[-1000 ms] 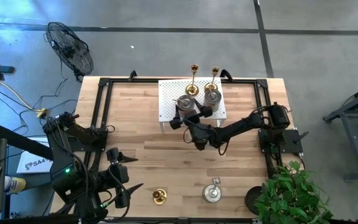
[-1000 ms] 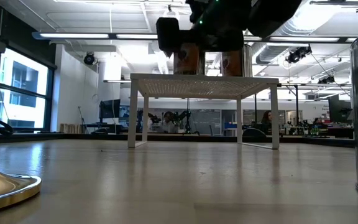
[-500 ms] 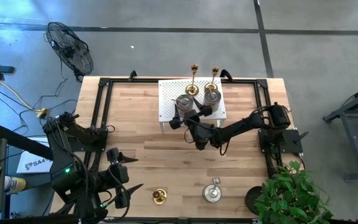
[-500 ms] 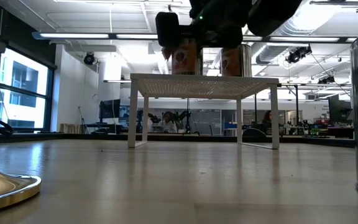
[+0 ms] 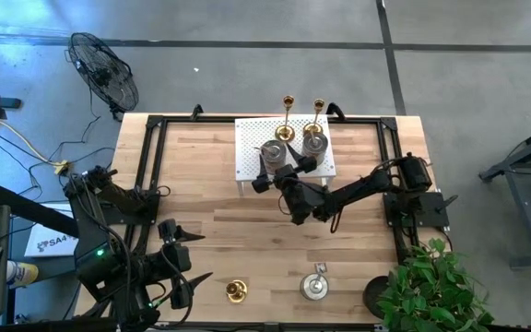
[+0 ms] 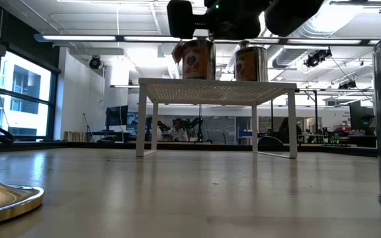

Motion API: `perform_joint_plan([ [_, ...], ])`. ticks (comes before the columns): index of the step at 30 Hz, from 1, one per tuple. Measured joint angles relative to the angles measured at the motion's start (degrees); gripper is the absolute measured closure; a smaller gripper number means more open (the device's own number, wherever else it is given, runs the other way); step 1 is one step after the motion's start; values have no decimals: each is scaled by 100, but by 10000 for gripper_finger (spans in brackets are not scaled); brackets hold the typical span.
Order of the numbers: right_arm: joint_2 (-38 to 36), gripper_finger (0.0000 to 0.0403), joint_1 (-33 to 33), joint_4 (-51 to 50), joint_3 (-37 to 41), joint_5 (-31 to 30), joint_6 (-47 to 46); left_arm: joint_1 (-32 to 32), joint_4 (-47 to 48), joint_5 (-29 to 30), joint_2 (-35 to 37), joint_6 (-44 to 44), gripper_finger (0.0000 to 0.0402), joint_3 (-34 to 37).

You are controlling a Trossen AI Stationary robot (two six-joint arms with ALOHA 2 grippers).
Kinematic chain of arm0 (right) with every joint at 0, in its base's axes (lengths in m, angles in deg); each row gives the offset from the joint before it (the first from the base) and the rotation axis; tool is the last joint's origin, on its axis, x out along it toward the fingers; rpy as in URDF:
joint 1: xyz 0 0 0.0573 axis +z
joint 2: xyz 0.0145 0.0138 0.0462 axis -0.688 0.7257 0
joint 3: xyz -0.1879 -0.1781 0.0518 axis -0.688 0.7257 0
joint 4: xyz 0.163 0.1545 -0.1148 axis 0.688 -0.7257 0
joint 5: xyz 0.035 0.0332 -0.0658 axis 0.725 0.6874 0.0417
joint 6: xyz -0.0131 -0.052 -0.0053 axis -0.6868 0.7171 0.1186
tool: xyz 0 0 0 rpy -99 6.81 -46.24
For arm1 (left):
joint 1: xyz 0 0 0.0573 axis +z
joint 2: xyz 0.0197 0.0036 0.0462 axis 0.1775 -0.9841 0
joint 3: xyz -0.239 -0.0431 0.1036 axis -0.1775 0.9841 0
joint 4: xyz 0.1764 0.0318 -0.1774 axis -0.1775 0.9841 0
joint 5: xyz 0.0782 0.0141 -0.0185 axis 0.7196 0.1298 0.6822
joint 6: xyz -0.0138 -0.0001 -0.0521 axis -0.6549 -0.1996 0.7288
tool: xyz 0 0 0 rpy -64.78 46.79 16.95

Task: Pick & Place candle stick holders
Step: Put the gold candle holder on the shelf

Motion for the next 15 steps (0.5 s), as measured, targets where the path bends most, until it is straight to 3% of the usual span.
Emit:
perform_joint_plan([
  [15, -175, 13, 118, 1331, 1, 126, 1751, 2, -15, -1, 2, 2, 9, 0],
])
